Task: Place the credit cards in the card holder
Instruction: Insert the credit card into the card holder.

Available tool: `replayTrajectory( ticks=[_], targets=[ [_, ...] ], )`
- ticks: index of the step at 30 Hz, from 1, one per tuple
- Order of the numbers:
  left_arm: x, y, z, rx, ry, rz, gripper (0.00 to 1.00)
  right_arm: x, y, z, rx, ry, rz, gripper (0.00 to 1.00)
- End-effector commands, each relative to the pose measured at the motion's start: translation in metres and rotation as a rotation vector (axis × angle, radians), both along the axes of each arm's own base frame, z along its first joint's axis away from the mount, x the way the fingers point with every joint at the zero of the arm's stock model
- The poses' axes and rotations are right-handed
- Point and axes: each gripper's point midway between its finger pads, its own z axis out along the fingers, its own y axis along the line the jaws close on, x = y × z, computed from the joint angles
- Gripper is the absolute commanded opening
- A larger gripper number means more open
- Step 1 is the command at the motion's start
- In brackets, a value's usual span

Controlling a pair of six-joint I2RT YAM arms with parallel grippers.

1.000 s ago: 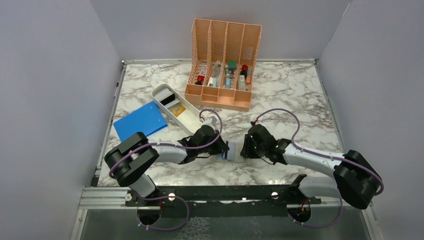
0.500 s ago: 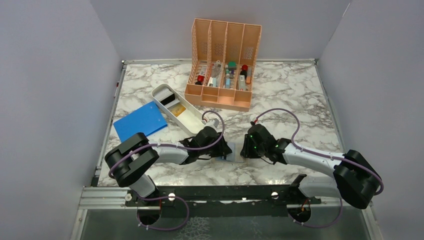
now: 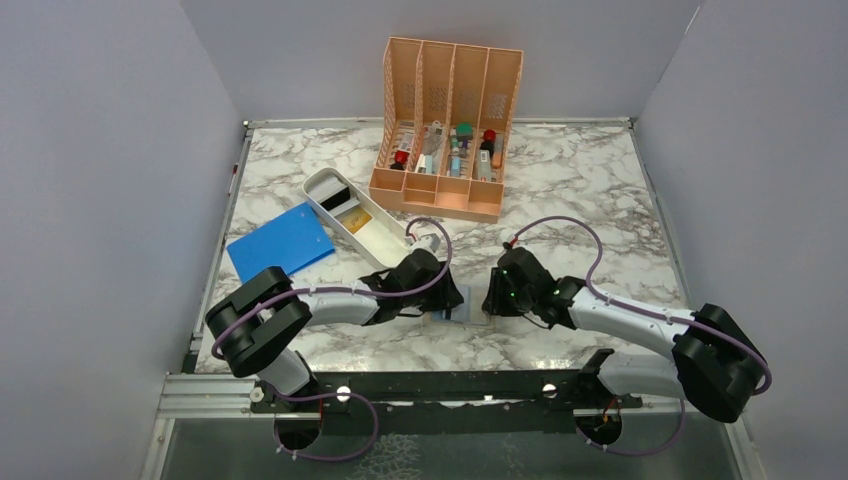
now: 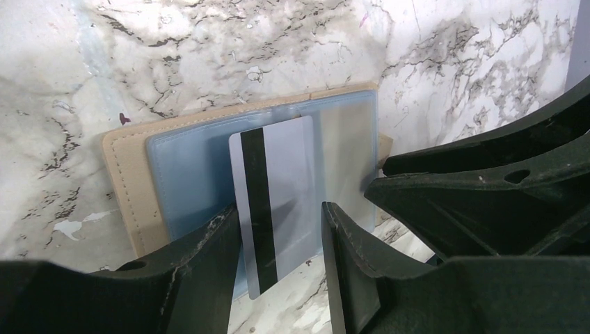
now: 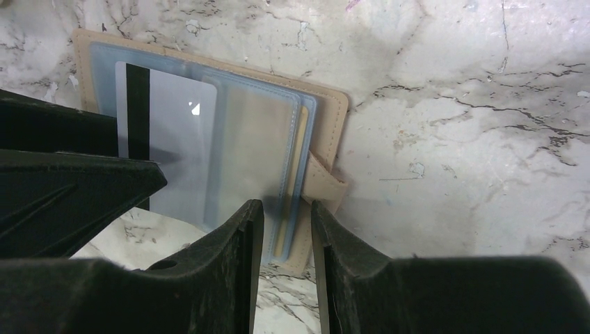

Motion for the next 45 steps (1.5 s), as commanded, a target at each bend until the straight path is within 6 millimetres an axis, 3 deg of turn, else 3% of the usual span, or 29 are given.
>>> replayTrajectory(
  ticks=[1, 14, 27, 45],
  targets=[
    [0.002, 0.002, 0.002, 0.043, -0.032, 0.007, 0.49, 0.004, 0.000, 0.009, 0.008, -0.012, -0.006, 0.37],
    [-0.006, -0.013, 0.001, 0.060, -0.023, -0.025, 0.49, 0.003, -0.001, 0.005, 0.005, -0.006, -0.012, 0.37],
    [0.001, -0.007, 0.005, 0.117, -0.046, -0.005, 0.51, 0.012, -0.010, 0.017, 0.010, -0.023, -0.063, 0.38],
    [-0.005, -0.025, 0.006, 0.084, -0.040, -0.044, 0.51, -0.005, -0.012, -0.012, 0.067, 0.083, -0.074, 0.46]
  ],
)
